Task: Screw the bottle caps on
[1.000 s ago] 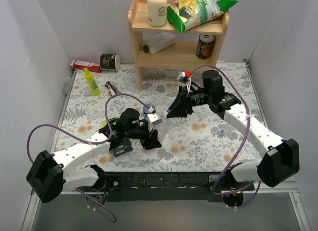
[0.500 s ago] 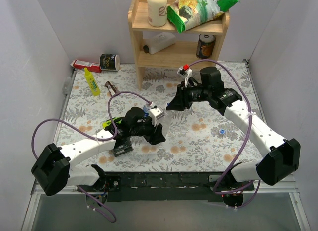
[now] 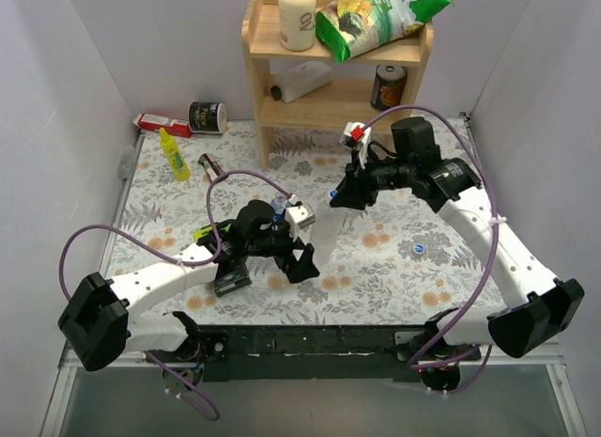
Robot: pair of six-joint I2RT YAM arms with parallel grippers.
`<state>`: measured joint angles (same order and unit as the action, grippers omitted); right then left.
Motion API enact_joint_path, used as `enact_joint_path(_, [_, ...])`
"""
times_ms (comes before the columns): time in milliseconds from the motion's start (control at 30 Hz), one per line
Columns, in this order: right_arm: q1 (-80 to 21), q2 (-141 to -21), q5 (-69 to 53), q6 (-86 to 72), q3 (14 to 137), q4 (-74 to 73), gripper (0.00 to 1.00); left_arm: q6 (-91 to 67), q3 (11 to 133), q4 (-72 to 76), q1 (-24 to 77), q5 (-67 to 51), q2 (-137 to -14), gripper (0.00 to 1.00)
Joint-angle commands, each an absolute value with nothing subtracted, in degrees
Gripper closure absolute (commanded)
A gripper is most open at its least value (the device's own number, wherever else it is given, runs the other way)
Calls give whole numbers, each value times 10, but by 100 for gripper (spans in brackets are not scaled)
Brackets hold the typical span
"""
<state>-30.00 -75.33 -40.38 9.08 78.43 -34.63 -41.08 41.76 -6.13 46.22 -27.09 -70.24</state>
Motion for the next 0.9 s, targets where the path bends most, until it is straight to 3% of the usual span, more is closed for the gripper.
enact_joint_path(0, [-290,-718,-392,252,872,-465,99,-353,430,-95,465,-304,-667,2])
enact_joint_path(200, [-271,-753,-286,299,883,-456,99,-281,461,-235,465,-329,-648,2])
enact_joint_path(433, [-199,-851,-302,309,930,-368,99,-253,503,-401,456,-281,-635,2])
enact_joint_path(667, [-173,-913,-331,291,963,-332,99,-118,490,-503,439,-234,-575,2])
enact_joint_path(867, [-171,-882,-375,301,857,-239,99,-113,436,-541,366,-200,-541,2])
